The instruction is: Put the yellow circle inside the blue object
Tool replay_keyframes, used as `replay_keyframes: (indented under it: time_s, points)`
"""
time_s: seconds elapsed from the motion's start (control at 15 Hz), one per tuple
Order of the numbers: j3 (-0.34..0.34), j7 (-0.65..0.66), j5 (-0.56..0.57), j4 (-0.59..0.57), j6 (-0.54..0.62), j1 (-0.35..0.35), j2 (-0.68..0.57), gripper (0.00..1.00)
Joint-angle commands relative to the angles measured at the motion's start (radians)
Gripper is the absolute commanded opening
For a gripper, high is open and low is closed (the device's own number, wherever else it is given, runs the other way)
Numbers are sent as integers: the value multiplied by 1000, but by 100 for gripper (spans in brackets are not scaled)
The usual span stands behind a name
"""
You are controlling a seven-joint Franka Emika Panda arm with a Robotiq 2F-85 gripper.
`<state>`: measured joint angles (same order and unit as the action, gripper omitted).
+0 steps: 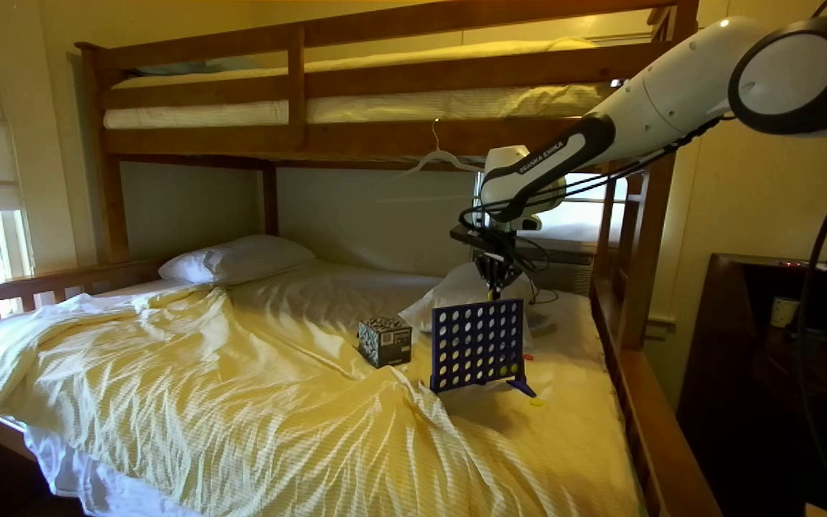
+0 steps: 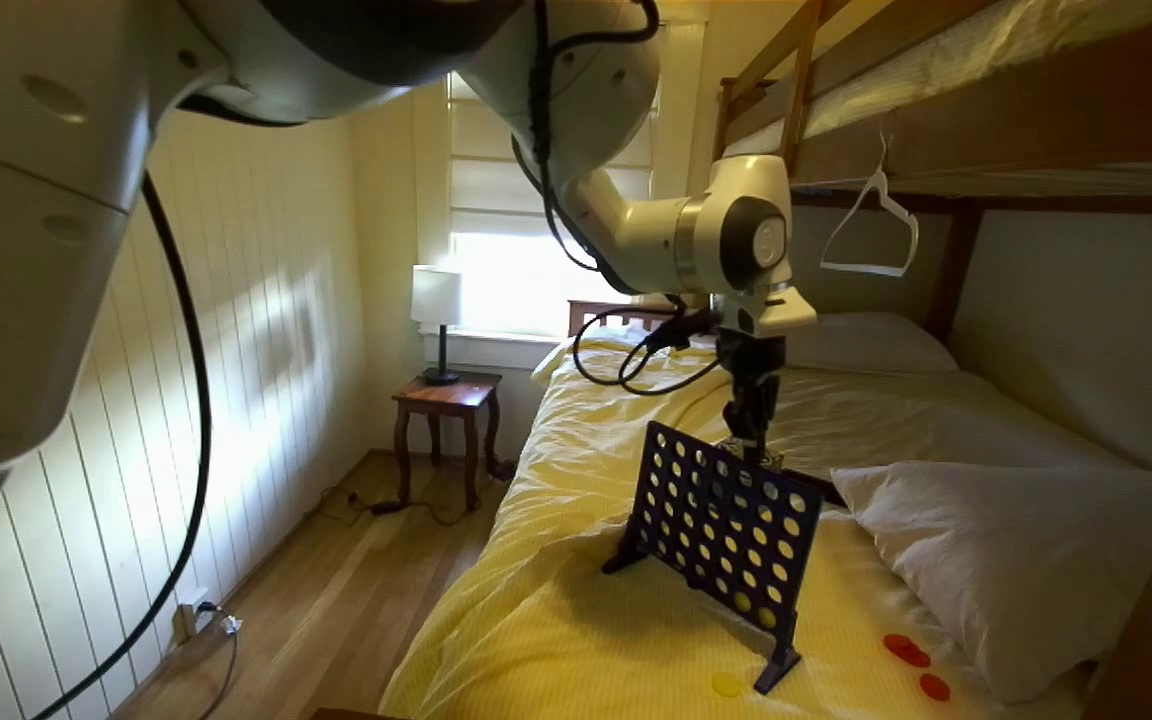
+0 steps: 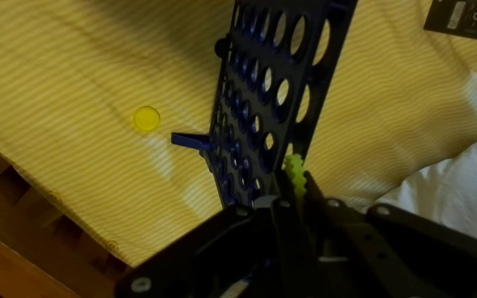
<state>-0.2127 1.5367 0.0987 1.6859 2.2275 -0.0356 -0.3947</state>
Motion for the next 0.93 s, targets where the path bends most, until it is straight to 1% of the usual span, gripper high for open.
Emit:
replay_keyframes:
  time_s: [0.0, 0.87]
  points:
    - [-11, 49, 35, -34, -11, 12, -22, 2]
    - [-13, 83, 72, -48, -8, 21, -45, 2]
